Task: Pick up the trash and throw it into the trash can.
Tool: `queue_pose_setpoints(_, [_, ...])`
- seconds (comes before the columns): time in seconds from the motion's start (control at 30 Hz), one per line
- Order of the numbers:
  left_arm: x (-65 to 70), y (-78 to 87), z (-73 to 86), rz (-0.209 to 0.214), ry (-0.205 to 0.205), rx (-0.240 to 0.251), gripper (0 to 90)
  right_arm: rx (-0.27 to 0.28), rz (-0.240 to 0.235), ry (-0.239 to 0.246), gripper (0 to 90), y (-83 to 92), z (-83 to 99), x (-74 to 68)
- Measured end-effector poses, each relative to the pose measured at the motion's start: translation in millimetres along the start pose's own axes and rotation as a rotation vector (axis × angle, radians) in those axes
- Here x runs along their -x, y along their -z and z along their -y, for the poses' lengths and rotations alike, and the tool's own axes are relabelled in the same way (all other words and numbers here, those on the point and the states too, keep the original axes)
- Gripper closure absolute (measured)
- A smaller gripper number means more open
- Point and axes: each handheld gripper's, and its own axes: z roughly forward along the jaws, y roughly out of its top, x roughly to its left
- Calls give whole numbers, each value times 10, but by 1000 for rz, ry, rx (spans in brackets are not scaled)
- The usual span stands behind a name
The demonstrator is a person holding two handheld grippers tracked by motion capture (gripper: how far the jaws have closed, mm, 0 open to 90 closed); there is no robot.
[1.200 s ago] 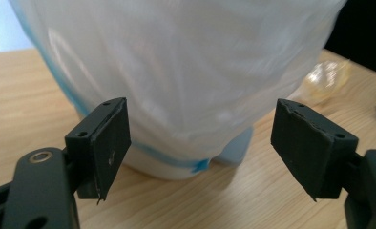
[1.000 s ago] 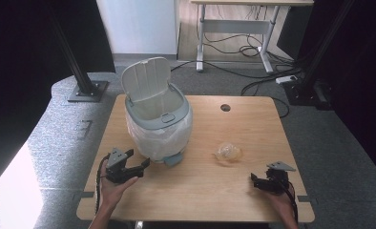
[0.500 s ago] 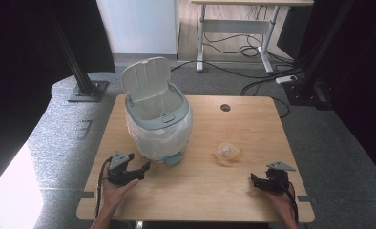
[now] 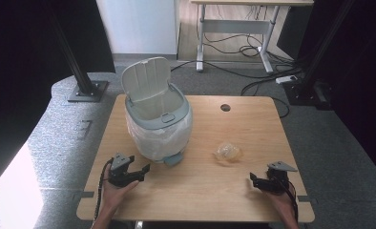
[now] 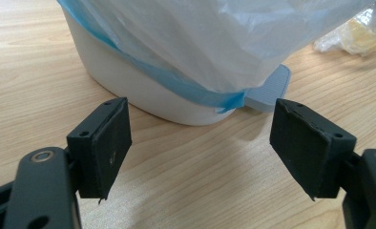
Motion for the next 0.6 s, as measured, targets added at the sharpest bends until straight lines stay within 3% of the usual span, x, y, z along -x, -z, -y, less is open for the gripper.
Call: queue_pose_setpoints(0.6, [12, -51, 24, 9, -11, -24, 217, 63, -66, 21, 128, 104, -193, -201])
